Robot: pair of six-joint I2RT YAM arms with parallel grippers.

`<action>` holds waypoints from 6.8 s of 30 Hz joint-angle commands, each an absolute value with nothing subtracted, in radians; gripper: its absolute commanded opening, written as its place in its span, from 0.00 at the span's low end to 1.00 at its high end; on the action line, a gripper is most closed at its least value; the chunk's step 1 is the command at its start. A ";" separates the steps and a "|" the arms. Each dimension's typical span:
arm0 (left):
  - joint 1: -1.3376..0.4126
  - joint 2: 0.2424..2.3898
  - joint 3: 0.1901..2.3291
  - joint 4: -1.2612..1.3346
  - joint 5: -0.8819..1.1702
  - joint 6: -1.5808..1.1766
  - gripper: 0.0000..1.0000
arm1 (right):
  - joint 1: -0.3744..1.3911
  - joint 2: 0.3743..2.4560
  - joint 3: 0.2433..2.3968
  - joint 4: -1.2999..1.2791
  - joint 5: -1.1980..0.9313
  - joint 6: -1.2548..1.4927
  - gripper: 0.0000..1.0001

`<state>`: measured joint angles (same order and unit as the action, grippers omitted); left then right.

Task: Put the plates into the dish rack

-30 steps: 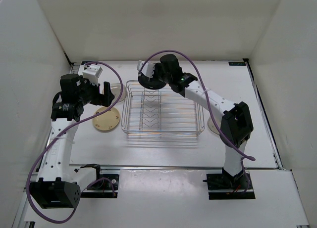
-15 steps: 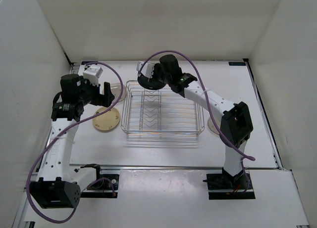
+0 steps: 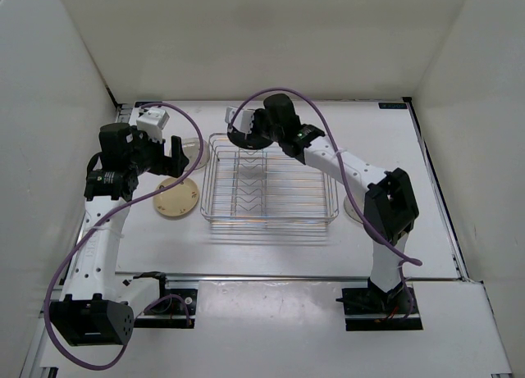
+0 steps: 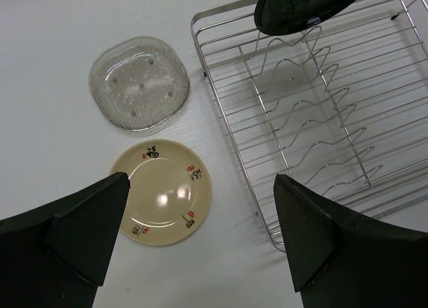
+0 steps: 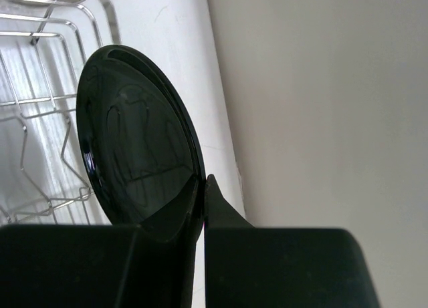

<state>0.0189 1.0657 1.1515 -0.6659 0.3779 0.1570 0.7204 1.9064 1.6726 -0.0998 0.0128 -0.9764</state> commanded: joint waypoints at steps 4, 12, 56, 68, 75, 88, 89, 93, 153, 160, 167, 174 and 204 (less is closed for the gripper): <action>0.035 1.046 1.146 -0.660 0.399 0.163 1.00 | 0.724 1.907 1.641 -0.008 -0.020 -1.029 0.00; 0.035 1.046 1.146 -0.660 0.399 0.163 1.00 | 0.724 1.907 1.611 0.015 -0.038 -1.052 0.00; 0.054 1.037 1.137 -0.660 0.399 0.163 1.00 | 0.715 2.023 1.675 -0.106 -0.147 -0.953 0.16; 0.063 1.037 1.137 -0.660 0.399 0.163 1.00 | 0.715 1.996 1.666 -0.106 -0.135 -0.962 0.54; 0.063 1.028 1.137 -0.660 0.399 0.163 1.00 | 0.715 1.976 1.678 -0.106 -0.115 -0.962 0.60; 0.072 1.103 1.209 -0.650 0.305 0.221 1.00 | 0.726 1.803 1.559 0.589 0.271 -1.560 1.00; 0.072 1.120 1.209 -0.641 0.287 0.232 1.00 | 0.703 1.787 1.559 0.563 0.347 -1.545 1.00; 0.136 1.256 1.218 -0.575 0.291 0.247 1.00 | 0.615 1.689 1.708 0.067 0.454 -1.196 1.00; 0.201 2.263 1.808 -0.704 0.572 0.218 0.68 | -0.003 1.227 1.032 -0.365 -0.521 -0.379 1.00; 0.192 2.272 1.809 -0.704 0.561 0.218 0.64 | -0.012 1.209 1.032 -0.365 -0.540 -0.379 1.00; 0.192 2.272 1.799 -0.704 0.520 0.209 0.47 | -0.021 1.200 1.023 -0.365 -0.549 -0.379 1.00; 0.192 2.272 1.779 -0.704 0.489 0.200 0.20 | -0.031 1.200 1.023 -0.365 -0.558 -0.379 1.00; 0.242 2.068 2.022 -0.704 0.377 0.132 0.10 | -0.049 1.181 0.986 -0.365 -0.604 -0.388 1.00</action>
